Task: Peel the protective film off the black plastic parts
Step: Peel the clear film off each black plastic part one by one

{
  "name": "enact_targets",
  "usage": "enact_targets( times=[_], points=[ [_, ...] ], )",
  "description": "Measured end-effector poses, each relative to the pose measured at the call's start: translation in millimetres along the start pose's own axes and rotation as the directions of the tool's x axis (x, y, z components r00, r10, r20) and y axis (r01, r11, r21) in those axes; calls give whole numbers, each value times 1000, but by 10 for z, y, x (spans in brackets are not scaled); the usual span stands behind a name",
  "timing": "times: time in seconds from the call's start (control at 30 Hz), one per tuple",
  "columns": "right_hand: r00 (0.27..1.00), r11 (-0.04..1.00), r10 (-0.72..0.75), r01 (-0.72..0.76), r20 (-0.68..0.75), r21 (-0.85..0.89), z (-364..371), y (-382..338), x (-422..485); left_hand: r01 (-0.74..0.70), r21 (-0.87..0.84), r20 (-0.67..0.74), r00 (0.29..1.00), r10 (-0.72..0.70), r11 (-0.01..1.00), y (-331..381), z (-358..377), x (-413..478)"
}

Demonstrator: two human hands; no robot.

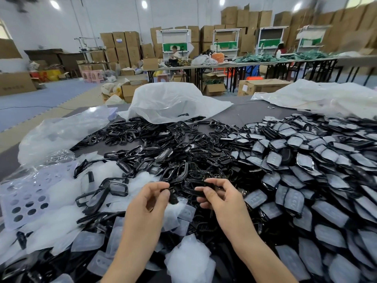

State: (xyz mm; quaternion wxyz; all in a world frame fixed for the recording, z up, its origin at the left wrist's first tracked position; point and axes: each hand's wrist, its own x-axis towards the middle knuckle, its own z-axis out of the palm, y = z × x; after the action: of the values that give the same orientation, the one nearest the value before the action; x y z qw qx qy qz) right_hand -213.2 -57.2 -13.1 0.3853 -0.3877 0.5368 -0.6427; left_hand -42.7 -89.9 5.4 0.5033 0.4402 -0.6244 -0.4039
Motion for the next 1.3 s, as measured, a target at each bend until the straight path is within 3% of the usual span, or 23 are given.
enact_targets(
  times=[0.1,0.4,0.57,0.67,0.8,1.07,1.2,1.3],
  points=[
    [998,995,29,-34,53,90,60,-12,-26,31,-121,-14,999,-33,992,34,-6,4],
    [963,902,114,-203,243,381,223,-41,-156,114,-260,-27,992,-125,959,-52,78,-9],
    [960,931,70,-161,271,327,191,-85,-162,64,-133,103,993,-50,989,-68,14,23],
    [958,956,38,-118,283,270,159,-107,-155,130,-191,217,972,-87,973,-41,-58,29],
    [953,961,38,-118,302,250,142,-133,-159,139,-209,249,965,-84,968,-27,-94,20],
    [975,998,-34,22,221,57,134,-102,-164,-163,169,107,983,146,972,-65,-30,-26],
    [974,991,-67,90,219,-101,144,-75,-172,-281,319,92,960,265,905,-35,-29,-43],
    [983,963,-127,153,129,-221,102,-63,-132,-285,440,82,957,277,851,-23,-91,-16]
  ],
)
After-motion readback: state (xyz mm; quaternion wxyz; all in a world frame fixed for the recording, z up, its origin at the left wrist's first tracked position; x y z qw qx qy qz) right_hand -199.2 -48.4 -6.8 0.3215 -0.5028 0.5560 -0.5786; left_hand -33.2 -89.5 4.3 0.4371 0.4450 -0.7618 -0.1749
